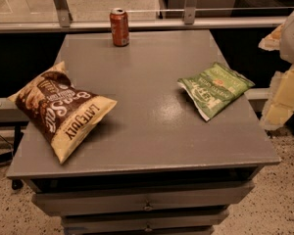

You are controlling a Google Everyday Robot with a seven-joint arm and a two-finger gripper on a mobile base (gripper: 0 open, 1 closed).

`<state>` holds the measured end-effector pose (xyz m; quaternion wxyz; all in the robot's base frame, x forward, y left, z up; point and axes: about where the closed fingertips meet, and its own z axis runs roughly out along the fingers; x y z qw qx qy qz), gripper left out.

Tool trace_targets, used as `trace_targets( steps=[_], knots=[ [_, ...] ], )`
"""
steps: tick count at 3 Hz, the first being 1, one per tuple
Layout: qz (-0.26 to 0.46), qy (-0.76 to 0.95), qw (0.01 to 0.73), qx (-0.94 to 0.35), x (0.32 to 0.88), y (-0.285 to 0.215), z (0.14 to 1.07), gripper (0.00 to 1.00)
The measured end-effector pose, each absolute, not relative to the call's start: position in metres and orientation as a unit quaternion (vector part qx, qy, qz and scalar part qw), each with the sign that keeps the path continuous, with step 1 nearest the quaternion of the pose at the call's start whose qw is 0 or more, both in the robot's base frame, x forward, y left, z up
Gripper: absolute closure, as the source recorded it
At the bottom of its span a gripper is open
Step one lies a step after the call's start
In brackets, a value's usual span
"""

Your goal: Move coke can near green jalapeno chip bag

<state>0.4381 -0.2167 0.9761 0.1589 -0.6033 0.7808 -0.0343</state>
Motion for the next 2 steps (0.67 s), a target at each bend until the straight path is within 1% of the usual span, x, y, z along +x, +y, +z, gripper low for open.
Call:
trace_targets(
  steps=[1,2],
  knots=[
    [-0.037,0.781,0.167,-0.601,0.440,-0.215,0.978,0.00],
    [-0.026,0.781,0.205,-0.589,0.461,-0.204,0.975,0.00]
  ],
)
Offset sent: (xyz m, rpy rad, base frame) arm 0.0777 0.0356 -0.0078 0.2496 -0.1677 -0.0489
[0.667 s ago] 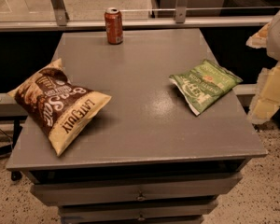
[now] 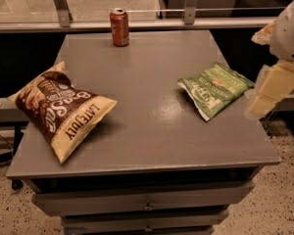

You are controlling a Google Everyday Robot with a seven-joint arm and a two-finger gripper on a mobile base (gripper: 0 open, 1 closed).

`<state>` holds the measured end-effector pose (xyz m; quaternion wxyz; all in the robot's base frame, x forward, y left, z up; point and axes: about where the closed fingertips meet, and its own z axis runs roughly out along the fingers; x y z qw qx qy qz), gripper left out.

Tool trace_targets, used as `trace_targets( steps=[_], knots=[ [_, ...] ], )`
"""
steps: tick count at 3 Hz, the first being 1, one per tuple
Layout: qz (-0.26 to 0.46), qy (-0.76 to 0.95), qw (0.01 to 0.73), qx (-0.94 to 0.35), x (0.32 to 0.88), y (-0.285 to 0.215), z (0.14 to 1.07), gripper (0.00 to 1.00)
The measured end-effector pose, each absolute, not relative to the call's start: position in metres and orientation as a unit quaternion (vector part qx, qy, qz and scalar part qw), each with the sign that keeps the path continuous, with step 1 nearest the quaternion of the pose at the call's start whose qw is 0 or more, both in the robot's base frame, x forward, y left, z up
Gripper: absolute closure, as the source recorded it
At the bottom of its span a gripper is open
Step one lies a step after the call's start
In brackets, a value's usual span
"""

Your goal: Move coke can near green jalapeno chip bag

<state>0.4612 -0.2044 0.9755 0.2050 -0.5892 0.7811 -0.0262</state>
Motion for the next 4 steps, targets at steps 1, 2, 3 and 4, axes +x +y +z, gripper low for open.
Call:
trace_targets(
  steps=[1,2,3,4],
  knots=[
    [0.011,0.774,0.289,-0.563,0.515,-0.180,0.974,0.00],
    [0.069,0.751,0.380,-0.535,0.572,-0.147,0.974,0.00],
    [0.132,0.726,0.450,-0.503,0.614,-0.102,0.975,0.00],
    [0.137,0.723,0.461,-0.495,0.620,-0.097,0.977,0.00]
  ],
)
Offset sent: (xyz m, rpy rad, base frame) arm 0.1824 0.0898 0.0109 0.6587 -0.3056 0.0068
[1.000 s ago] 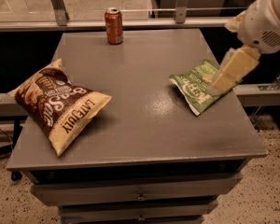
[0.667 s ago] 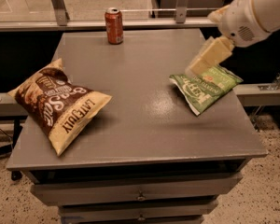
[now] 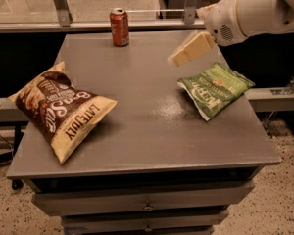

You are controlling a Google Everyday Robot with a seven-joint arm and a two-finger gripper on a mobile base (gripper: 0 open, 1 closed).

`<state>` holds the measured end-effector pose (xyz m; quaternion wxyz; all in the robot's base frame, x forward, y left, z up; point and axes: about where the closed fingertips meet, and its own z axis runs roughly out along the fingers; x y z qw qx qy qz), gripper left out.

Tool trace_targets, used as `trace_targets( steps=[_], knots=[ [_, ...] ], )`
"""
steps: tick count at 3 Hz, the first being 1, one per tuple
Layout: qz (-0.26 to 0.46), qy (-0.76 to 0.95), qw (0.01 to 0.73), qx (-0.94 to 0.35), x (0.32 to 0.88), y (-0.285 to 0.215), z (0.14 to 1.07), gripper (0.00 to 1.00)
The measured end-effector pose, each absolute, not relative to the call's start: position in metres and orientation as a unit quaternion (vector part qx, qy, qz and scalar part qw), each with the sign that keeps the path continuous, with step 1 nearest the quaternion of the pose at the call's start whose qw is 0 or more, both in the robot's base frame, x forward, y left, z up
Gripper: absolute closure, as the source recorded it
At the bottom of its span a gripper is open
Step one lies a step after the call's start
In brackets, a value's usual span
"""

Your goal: Move coke can near green jalapeno chip bag

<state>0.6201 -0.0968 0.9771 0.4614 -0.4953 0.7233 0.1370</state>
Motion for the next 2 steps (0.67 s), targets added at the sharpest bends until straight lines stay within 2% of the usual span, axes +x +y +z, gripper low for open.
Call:
trace_targets(
  steps=[2],
  knots=[
    [0.143,0.718,0.479,-0.485,0.640,-0.079,0.975,0.00]
  ],
)
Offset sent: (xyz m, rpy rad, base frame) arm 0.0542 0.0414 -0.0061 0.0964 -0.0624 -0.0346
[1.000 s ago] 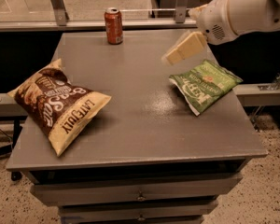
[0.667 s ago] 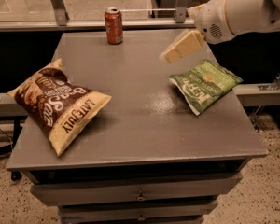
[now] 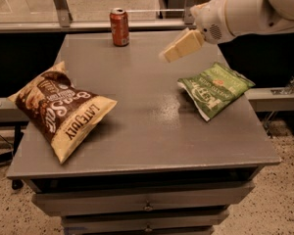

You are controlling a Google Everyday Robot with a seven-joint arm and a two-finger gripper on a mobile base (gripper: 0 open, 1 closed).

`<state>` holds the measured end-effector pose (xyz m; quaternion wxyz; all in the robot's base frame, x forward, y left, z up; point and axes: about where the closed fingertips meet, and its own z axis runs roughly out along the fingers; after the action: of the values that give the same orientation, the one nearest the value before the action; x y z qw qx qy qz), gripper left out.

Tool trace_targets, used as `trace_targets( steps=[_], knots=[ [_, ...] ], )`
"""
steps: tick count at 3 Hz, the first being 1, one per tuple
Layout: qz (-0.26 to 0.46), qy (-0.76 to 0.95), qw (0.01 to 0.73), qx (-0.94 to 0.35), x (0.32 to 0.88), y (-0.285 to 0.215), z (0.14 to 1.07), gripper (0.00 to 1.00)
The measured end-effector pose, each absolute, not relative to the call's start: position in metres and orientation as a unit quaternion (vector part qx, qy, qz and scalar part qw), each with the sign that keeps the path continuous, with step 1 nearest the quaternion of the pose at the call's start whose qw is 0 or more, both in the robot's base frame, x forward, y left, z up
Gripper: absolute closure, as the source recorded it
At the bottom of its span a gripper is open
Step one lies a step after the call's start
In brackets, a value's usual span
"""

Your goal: Move coke can near green jalapeno chip bag

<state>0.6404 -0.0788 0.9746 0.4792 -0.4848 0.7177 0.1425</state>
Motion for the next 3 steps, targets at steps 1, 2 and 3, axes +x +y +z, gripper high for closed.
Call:
trace_targets(
  steps=[1,2,3],
  knots=[
    [0.165,0.701,0.518,-0.461,0.691,-0.040,0.971,0.00],
    [0.179,0.687,0.544,-0.446,0.742,-0.009,0.962,0.00],
    [0.183,0.684,0.557,-0.435,0.793,0.014,0.943,0.00]
  ],
)
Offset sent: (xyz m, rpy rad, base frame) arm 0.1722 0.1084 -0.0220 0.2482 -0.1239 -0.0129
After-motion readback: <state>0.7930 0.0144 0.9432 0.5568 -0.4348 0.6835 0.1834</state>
